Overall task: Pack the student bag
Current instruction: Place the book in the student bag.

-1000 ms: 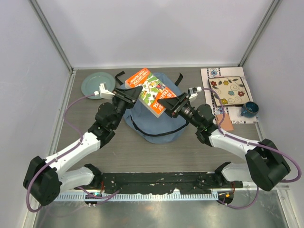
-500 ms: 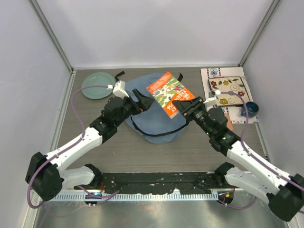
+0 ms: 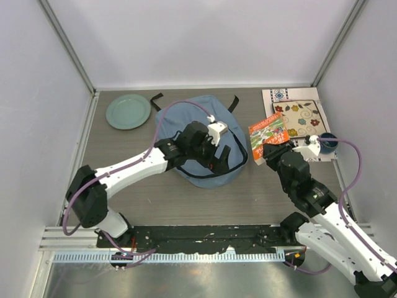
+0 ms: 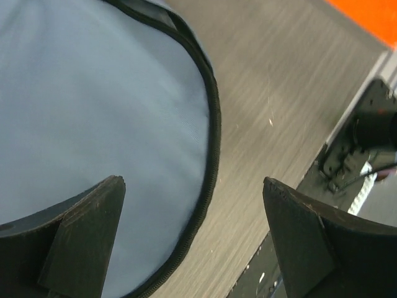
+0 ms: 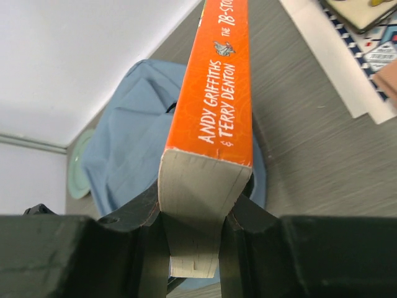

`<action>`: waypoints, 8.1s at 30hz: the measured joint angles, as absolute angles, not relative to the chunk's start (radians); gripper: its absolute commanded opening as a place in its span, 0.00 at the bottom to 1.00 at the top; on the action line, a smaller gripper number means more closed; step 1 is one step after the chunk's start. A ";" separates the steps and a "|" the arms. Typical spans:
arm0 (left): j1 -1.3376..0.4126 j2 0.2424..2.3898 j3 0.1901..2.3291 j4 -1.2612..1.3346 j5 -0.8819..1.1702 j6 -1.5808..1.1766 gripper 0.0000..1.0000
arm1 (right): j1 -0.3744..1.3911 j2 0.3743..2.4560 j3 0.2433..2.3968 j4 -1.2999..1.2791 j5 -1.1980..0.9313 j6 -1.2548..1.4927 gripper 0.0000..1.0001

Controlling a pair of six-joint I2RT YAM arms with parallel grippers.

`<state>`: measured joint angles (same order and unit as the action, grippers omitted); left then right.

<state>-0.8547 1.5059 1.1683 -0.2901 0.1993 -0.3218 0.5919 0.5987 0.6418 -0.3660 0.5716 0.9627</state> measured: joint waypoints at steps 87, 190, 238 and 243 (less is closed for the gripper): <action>-0.957 1.609 1.471 -0.362 -0.592 -0.120 0.00 | 0.593 0.488 0.641 -0.535 0.326 1.118 0.04; -0.956 1.489 1.454 -0.394 -0.398 -0.237 0.00 | 0.619 1.588 0.638 0.487 0.072 1.227 0.24; -1.010 1.494 1.227 -0.423 -0.178 -0.397 0.96 | 0.605 0.771 0.442 -0.226 0.517 1.018 0.72; -0.999 1.339 1.183 -0.433 -0.345 -0.397 1.00 | 0.598 0.805 0.464 -0.229 0.472 1.015 0.76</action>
<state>-0.9993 1.3392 1.1831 -0.4332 -0.3447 -0.3969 0.5976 0.8051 0.4641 -0.2295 0.4721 1.0149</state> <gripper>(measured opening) 0.985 0.726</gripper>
